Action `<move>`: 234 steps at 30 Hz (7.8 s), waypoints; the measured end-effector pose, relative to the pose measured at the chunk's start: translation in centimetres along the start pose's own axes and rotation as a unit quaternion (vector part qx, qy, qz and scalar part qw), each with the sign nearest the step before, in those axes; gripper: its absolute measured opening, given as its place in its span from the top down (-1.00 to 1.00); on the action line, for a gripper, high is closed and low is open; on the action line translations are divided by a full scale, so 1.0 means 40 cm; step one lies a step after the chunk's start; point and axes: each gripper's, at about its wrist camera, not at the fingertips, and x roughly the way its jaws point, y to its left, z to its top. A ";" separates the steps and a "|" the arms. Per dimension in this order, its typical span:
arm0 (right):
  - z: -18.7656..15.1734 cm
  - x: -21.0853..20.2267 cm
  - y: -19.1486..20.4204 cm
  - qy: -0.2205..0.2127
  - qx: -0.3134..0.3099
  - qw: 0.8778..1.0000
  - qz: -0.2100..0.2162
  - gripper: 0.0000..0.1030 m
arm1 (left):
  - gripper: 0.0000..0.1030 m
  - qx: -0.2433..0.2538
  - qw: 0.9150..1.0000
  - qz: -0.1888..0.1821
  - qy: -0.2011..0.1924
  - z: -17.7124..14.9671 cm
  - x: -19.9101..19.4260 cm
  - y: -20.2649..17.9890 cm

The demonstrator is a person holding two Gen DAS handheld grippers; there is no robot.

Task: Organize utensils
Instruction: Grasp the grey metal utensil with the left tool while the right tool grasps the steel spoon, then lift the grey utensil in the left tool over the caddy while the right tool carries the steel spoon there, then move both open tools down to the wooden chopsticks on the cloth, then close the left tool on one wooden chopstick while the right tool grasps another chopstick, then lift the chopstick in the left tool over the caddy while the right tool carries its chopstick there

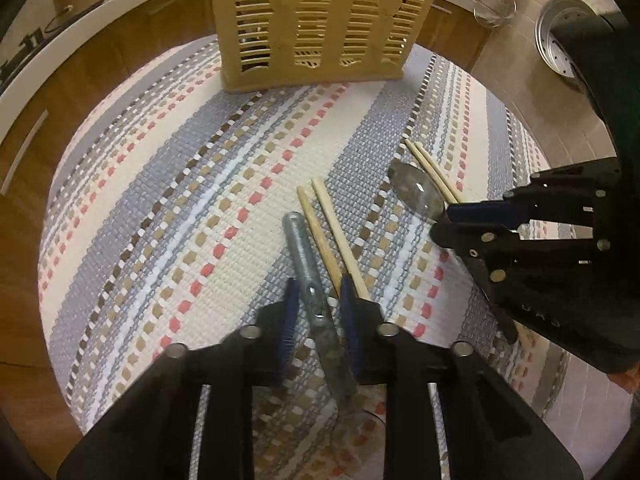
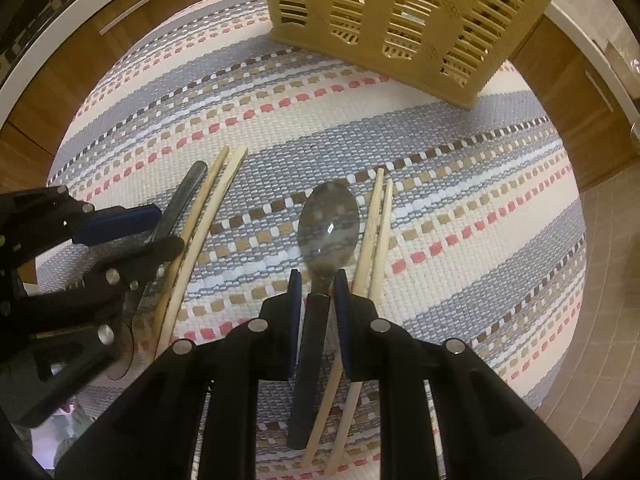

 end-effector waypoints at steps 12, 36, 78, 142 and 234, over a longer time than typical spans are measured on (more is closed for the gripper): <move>-0.065 -0.068 -0.016 -0.078 0.020 0.995 0.062 0.81 | 1.00 -0.037 0.995 -0.071 -0.051 -0.025 -0.059 0.084; -0.078 -0.059 -0.058 -0.073 0.031 0.994 0.081 0.81 | 0.62 0.049 0.999 0.022 -0.006 -0.030 -0.032 -0.029; 0.255 -0.387 -0.347 -0.504 0.115 0.856 -0.004 0.81 | 0.80 -0.086 0.867 -0.071 -0.486 0.456 -0.314 0.151; -0.130 -0.033 -0.117 -0.111 0.055 0.992 0.020 0.61 | 0.27 0.032 0.998 0.003 -0.059 -0.018 0.002 -0.046; 0.184 -0.537 -0.304 -0.554 0.072 0.828 0.041 0.92 | 0.93 -0.037 0.836 -0.013 -0.548 0.377 -0.477 -0.010</move>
